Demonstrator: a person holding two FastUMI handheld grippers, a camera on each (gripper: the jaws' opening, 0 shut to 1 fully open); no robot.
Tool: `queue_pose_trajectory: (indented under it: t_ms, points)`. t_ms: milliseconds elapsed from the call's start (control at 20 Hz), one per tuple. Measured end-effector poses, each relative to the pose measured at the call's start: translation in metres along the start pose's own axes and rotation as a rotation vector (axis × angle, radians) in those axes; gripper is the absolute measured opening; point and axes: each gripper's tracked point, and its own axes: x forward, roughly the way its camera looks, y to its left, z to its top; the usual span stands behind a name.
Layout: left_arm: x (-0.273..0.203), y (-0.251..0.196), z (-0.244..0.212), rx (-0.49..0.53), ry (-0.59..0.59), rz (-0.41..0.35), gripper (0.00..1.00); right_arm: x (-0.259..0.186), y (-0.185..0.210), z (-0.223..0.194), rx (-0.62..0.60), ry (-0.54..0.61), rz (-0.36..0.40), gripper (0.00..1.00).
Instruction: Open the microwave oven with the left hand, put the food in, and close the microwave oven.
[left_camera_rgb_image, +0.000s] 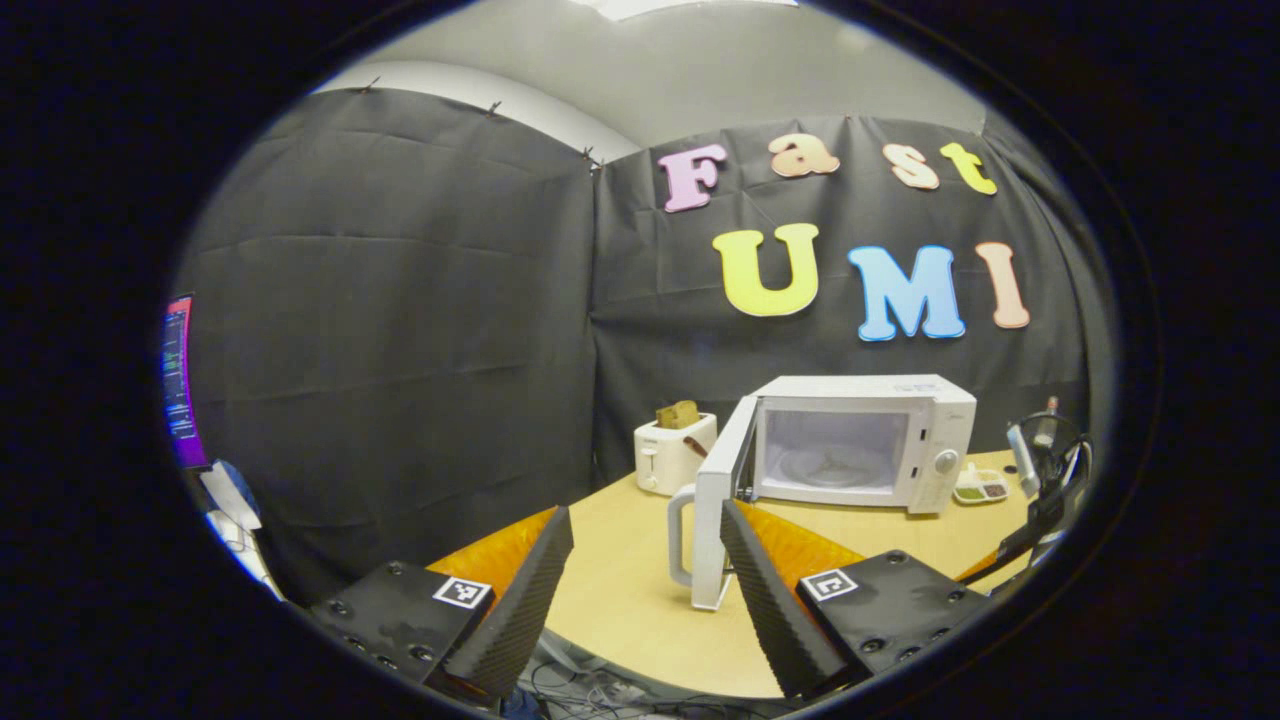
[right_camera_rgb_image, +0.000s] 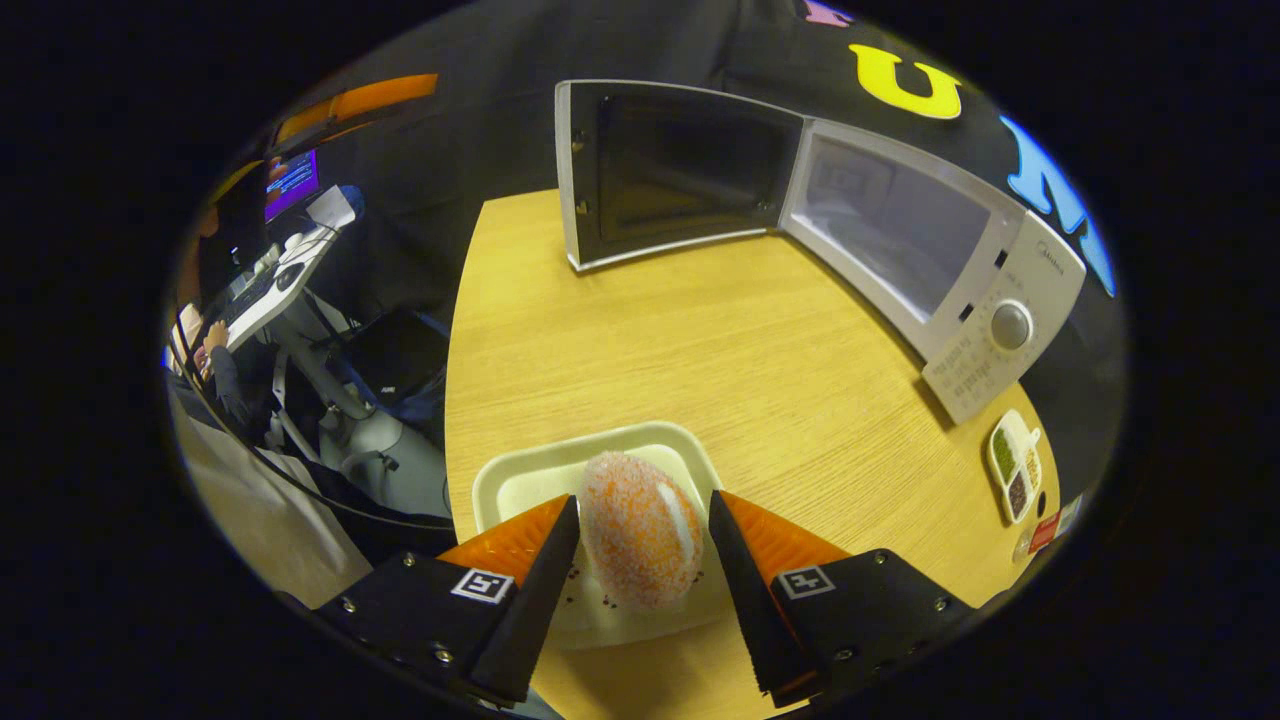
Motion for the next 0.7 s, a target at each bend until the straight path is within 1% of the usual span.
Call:
queue_pose_trajectory:
  t_ms: [50,150,200,250,300,400,450,500,650,700]
  points:
    - [0.008,-0.004,0.0,-0.004,-0.002,-0.015,1.0,0.0,0.002,0.0,0.001,0.01,0.012,0.81]
    - [0.021,-0.007,0.005,-0.015,-0.005,-0.043,1.0,0.003,0.001,-0.012,0.011,0.069,0.012,0.81]
    - [0.026,-0.007,0.009,-0.015,-0.017,-0.053,1.0,0.006,0.004,-0.013,0.029,0.074,0.029,0.81]
    - [0.03,-0.005,0.015,-0.009,-0.027,-0.055,0.97,0.008,0.008,-0.014,0.051,0.085,0.045,0.81]
    - [0.033,-0.003,0.017,-0.004,-0.033,-0.058,1.0,0.01,0.01,-0.017,0.06,0.099,0.059,0.81]
    - [0.036,-0.001,0.018,-0.004,-0.039,-0.066,1.0,0.014,0.015,-0.022,0.05,0.133,0.082,0.81]
    - [0.038,0.001,0.016,-0.002,-0.033,-0.065,1.0,0.016,0.017,-0.023,0.039,0.144,0.086,0.83]
    - [0.04,0.004,0.012,0.0,-0.024,-0.064,0.97,0.019,0.018,-0.025,0.024,0.158,0.078,0.83]
    - [0.043,0.008,0.008,-0.006,-0.008,-0.062,0.97,0.026,0.013,-0.04,-0.029,0.219,0.038,0.83]
    - [0.045,0.008,0.006,-0.008,-0.007,-0.062,0.94,0.028,0.015,-0.04,-0.025,0.216,0.043,0.84]
